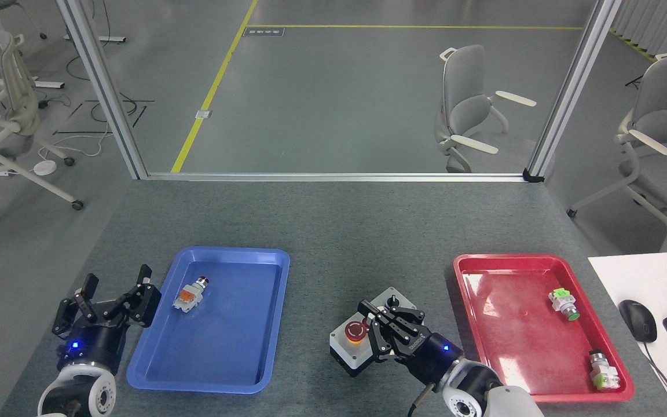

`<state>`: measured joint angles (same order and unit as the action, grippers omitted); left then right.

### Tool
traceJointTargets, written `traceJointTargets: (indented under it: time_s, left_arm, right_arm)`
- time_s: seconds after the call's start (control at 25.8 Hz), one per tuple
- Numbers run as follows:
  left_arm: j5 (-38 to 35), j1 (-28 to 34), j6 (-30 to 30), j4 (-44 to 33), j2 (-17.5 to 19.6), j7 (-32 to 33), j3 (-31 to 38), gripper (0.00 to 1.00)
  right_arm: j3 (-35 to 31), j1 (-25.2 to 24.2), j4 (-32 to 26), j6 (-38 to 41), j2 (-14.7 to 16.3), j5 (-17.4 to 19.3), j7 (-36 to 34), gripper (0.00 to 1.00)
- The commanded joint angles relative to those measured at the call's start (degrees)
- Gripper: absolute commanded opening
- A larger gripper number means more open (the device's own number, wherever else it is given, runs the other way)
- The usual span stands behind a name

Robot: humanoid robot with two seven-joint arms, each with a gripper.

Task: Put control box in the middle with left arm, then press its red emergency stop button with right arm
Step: 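Press the red button on the control box with the right gripper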

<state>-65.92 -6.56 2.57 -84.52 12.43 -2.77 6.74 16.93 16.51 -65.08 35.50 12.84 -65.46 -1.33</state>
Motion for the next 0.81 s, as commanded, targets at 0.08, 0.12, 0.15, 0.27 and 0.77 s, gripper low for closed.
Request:
traceJointTargets:
  time_s: [0.08,0.12,0.15,0.27,0.77]
  left_arm:
    - [-0.62,0.06,0.33,-1.0,-0.03,0.14,-0.23,0.99]
    - [-0.62,0.06,0.33,-1.0,-0.03,0.14,-0.32,0.99]
    - [-0.62,0.06,0.33,-0.91,-0.03,0.14,-0.41,0.99]
    - [-0.62,-0.03,0.33,-0.65,-0.12,0.31,-0.5,0.99]
    - [-0.7,0.23,0.24,-0.48,-0.21,0.4,-0.67,0.99]
  right_arm:
    - [1.26,0.89,1.89,-0.78,-0.98,0.07,3.52,0.0]
    - [1.26,1.07,1.89,-0.78,-0.98,0.07,3.52,0.0]
    - [1.26,1.07,2.06,-0.78,-1.06,0.07,3.52,0.0]
    - [1.35,1.16,2.77,-0.78,-1.06,0.07,3.7,0.0]
    - [1.44,1.16,6.11,-0.78,-1.68,0.07,4.84,0.0]
